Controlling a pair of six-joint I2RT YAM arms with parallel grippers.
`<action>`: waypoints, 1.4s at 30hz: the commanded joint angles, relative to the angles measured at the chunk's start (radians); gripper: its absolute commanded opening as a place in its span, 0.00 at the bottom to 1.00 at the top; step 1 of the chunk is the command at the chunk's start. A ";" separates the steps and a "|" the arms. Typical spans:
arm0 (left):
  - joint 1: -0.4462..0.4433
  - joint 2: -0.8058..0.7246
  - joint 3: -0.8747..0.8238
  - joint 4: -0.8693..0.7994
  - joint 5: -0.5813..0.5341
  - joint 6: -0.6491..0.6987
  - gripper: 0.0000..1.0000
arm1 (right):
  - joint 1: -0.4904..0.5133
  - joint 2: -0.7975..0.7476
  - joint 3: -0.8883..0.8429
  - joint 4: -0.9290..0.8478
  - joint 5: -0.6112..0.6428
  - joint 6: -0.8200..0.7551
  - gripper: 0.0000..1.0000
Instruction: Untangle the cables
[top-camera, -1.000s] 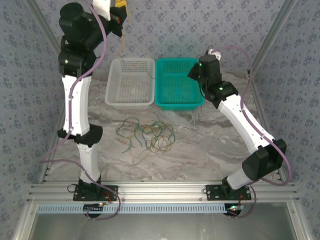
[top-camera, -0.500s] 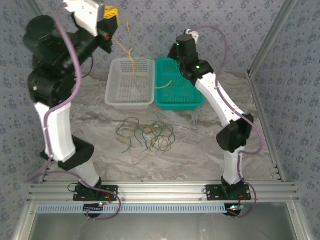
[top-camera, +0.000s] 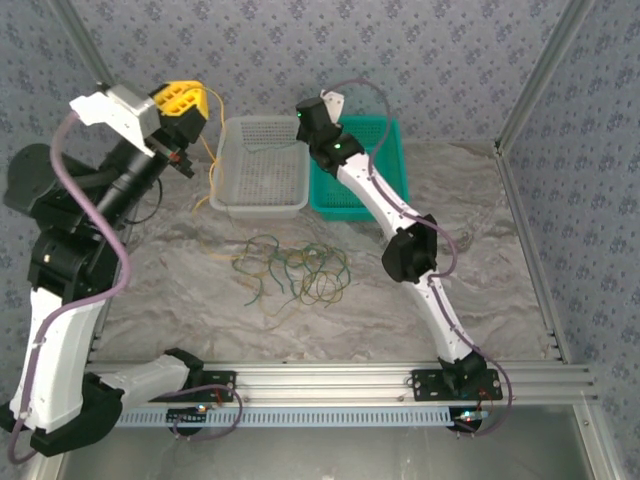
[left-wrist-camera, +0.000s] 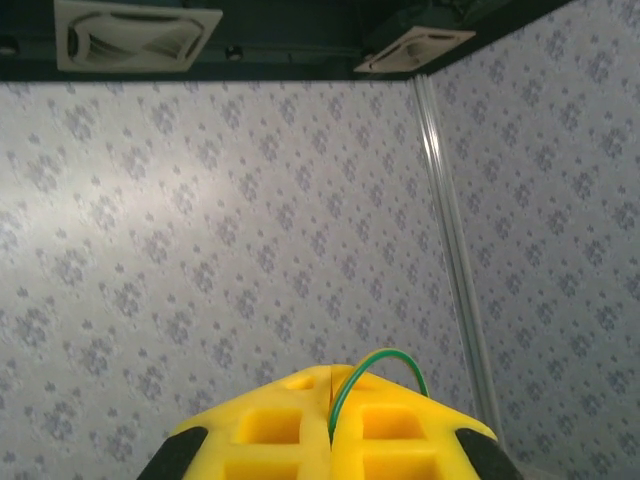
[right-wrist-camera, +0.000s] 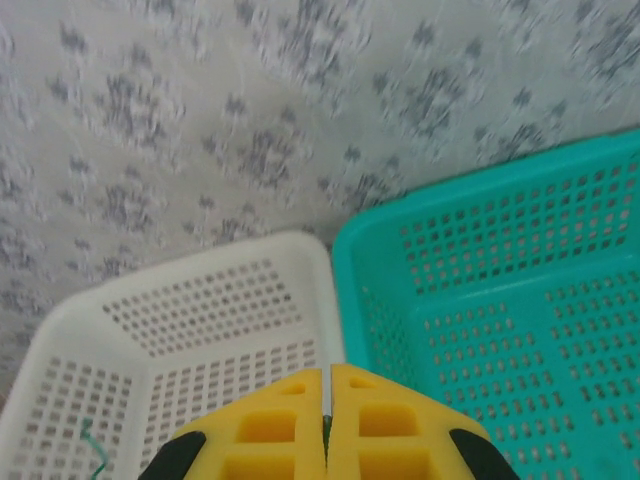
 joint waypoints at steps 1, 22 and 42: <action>-0.007 -0.031 -0.093 0.092 -0.040 -0.028 0.00 | 0.040 0.026 0.014 -0.009 0.028 0.026 0.00; 0.135 0.079 -0.122 0.141 -0.042 -0.196 0.00 | 0.046 -0.461 -0.364 -0.004 -0.506 -0.234 0.83; 0.161 0.086 -0.099 0.271 0.180 -0.419 0.00 | 0.217 -0.613 -0.901 0.669 -0.788 -0.620 0.95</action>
